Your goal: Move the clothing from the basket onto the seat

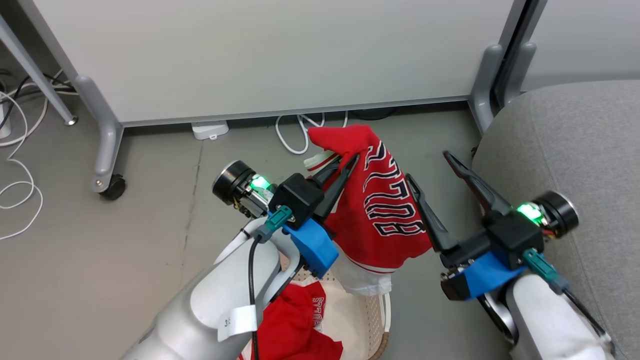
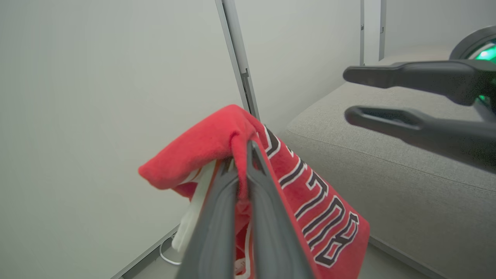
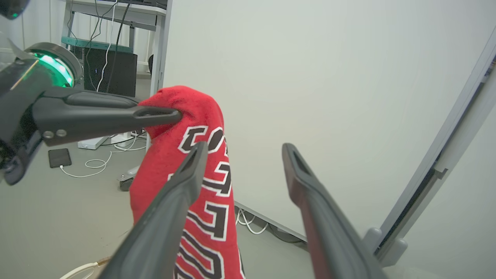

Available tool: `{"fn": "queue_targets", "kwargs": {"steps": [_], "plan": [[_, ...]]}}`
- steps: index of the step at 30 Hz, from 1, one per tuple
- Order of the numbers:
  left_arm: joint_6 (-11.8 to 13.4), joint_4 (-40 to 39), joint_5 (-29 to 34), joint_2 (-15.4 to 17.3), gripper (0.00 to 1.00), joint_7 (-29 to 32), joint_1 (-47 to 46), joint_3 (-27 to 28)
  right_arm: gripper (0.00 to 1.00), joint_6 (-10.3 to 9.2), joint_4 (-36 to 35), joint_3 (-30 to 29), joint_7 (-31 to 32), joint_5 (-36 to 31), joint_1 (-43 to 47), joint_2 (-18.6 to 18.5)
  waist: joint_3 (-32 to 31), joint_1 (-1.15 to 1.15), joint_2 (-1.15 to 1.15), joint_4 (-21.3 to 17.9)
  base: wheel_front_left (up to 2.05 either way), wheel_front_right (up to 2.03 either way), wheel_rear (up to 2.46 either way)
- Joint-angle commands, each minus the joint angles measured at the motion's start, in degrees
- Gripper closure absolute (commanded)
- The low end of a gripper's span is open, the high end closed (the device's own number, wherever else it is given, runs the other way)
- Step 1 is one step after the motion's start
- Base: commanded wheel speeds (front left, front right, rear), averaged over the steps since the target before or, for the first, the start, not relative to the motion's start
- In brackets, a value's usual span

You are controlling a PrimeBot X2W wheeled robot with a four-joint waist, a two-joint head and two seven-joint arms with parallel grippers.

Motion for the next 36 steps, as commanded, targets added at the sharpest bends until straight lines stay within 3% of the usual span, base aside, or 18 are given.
{"fn": "queue_targets", "kwargs": {"steps": [1, 13, 22, 23, 36], "plan": [[0.14, -0.26, 0.5, -0.18, 1.0, -0.2, -1.0, -0.19, 0.0, 0.01, 1.33, 1.84, -0.04, 0.56, -2.9, -0.94, 0.49, 0.0, -0.01, 0.54, 0.0, 0.0, 0.0], [-0.24, -1.19, 1.23, -1.85, 1.0, -0.25, -3.2, -1.98, 0.0, 0.01, 13.25, 9.01, -0.05, 0.98, -12.55, -4.06, 2.73, 0.0, -0.01, 3.62, 0.0, 0.0, 0.0], [-0.15, -3.35, 1.85, -2.67, 1.0, -0.28, -3.66, -2.33, 0.02, 0.01, 25.07, 14.91, -0.04, 5.31, -16.02, -3.69, 3.19, 0.0, -0.01, 5.22, 0.0, 0.0, 0.0], [-0.16, -3.44, 1.89, -2.58, 1.0, -0.28, -3.55, -2.22, 1.0, 0.01, 25.96, 15.37, -0.05, 5.74, -16.41, -3.55, 3.15, 0.0, -0.01, 5.24, 0.0, 0.0, 0.0], [-0.27, -3.16, 2.24, -2.34, 1.0, -0.28, -2.77, -1.47, 1.0, 0.01, 25.49, 15.93, -0.04, 7.95, -16.79, -3.62, 3.0, 0.0, -0.01, 5.19, 0.0, 0.0, 0.0]]}}
